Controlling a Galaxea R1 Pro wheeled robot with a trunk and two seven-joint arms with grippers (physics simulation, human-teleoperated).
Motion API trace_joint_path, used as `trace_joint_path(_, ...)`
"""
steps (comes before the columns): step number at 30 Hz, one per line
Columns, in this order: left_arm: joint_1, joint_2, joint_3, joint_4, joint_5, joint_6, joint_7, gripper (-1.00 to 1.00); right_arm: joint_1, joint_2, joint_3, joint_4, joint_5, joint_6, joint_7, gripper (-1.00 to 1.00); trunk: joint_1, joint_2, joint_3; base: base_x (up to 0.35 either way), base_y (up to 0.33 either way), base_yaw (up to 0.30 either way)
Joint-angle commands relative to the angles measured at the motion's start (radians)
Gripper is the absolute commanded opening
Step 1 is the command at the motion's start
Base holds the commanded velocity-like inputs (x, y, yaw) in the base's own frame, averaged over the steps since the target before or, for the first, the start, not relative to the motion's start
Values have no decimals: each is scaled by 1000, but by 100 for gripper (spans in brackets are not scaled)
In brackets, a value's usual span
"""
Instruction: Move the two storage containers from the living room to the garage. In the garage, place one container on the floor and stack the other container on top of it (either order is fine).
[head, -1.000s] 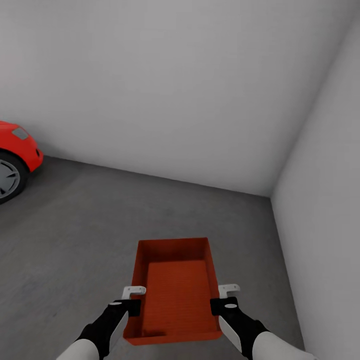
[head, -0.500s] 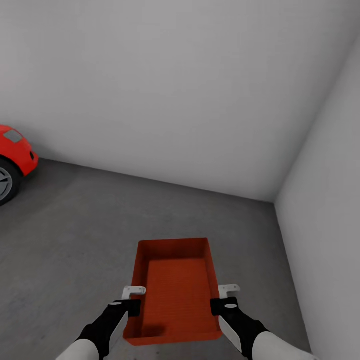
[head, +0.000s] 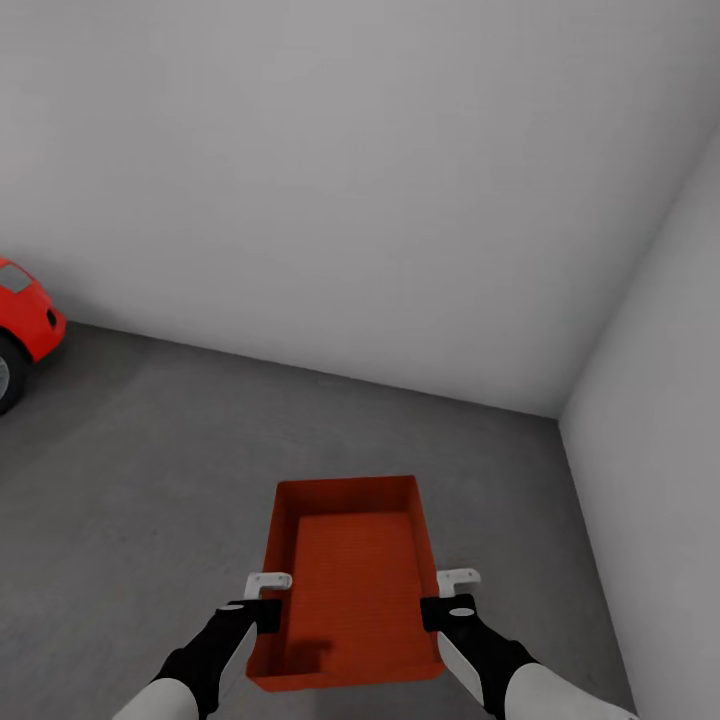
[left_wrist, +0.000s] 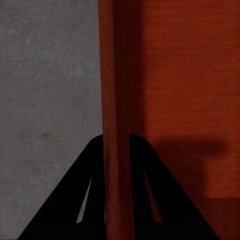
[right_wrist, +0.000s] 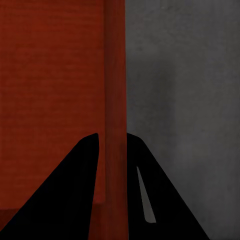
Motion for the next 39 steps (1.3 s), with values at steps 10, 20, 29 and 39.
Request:
trace_joint_path(10,0,0,-27,-3,-8,4,10,-100,-1,-17,15,1,-8,8,-27,-100,1,-1,-1,324,0,0)
trace_joint_path(20,0,0,-27,-4,-8,4,10,-100,-1,-17,15,1,-8,8,-27,-100,1,-1,-1,324,0,0)
trace_joint_path(29,0,0,-26,-3,-8,4,10,-100,-1,-17,15,1,-8,8,-27,-100,1,-1,-1,324,0,0)
trace_joint_path(39,0,0,-27,-4,-8,4,10,-100,-1,-17,15,1,-8,8,-27,-100,1,-1,-1,324,0,0)
